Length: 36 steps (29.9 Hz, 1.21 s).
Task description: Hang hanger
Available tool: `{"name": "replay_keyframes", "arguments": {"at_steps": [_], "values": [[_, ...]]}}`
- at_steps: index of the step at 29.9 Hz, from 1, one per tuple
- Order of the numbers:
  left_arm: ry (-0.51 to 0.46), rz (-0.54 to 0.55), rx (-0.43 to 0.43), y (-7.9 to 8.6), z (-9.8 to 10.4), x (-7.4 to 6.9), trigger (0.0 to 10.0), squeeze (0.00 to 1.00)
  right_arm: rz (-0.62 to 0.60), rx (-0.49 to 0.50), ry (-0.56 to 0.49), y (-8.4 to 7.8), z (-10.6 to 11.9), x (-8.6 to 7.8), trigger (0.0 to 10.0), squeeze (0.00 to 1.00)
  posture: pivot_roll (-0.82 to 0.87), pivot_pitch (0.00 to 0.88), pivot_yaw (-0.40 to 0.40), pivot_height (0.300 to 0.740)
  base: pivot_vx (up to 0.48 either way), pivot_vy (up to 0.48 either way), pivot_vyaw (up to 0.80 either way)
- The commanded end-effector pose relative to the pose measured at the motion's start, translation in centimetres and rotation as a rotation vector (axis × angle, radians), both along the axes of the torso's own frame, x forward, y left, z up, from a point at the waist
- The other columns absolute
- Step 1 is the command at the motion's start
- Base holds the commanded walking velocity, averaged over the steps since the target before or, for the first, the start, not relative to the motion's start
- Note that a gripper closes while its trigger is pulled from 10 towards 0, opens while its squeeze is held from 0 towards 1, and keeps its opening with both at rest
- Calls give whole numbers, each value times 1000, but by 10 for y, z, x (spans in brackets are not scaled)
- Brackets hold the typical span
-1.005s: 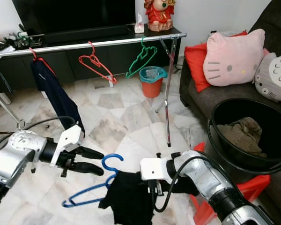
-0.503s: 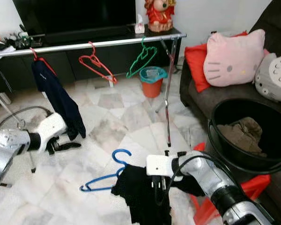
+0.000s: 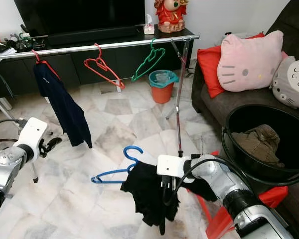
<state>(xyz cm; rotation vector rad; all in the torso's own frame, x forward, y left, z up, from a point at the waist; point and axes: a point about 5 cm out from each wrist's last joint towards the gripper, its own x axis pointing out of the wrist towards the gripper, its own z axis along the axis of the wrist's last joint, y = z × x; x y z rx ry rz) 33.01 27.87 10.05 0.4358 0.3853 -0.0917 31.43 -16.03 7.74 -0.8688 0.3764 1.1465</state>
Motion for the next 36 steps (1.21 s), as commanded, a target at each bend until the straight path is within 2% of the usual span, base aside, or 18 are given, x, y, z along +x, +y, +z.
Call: {"name": "replay_keyframes", "arguments": {"at_steps": [1,2,3,4,8,9,12,13,14,16,20,24,29,33,36], "values": [[46,54,-7,5,-17,-9,10000,0,-22,63,-96,3,22,14,0,0,33,0,45,740,0,0,0],[53,62,-43,4,-20,-10,10000,0,-42,67,-116,2,25,18,0,0,31,0,50,740,0,0,0],[53,62,-43,4,-20,-10,10000,0,-42,67,-116,2,25,18,0,0,31,0,50,740,0,0,0],[68,72,-101,1,-27,-13,10000,0,-73,53,-151,0,30,24,0,0,31,0,50,740,0,0,0],[98,69,-124,-3,-36,-17,10000,0,-102,60,-181,0,36,31,0,0,31,0,50,740,0,0,0],[123,73,-168,-7,-43,-19,10000,0,-106,77,-207,3,44,35,0,0,26,0,57,740,0,0,0],[157,0,-288,-23,-53,-24,10000,0,-79,136,-214,10,55,38,0,0,26,0,57,740,0,0,0],[168,-69,-335,-34,-57,-26,10000,0,-75,165,-233,14,62,40,0,0,28,0,59,740,0,0,0],[168,-69,-335,-34,-57,-26,10000,0,-75,165,-233,14,62,40,0,0,28,0,59,740,0,0,0],[159,-199,-415,-54,-60,-30,10000,0,-28,246,-236,24,76,41,0,0,25,0,61,740,0,0,0],[147,-308,-484,-72,-59,-31,10000,0,49,283,-240,33,88,38,0,0,19,0,68,740,0,0,0],[137,-336,-508,-77,-58,-31,10000,0,72,288,-248,35,94,38,0,0,16,0,73,740,0,0,0],[121,-319,-550,-78,-61,-31,10000,0,118,310,-230,33,103,34,0,0,10,0,79,740,0,0,0],[136,-333,-585,-79,-66,-37,10000,0,123,303,-216,27,104,33,0,0,4,0,79,740,0,0,0],[133,-306,-575,-76,-70,-39,10000,0,128,299,-212,27,105,33,0,0,-1,0,80,740,0,0,0]]}}
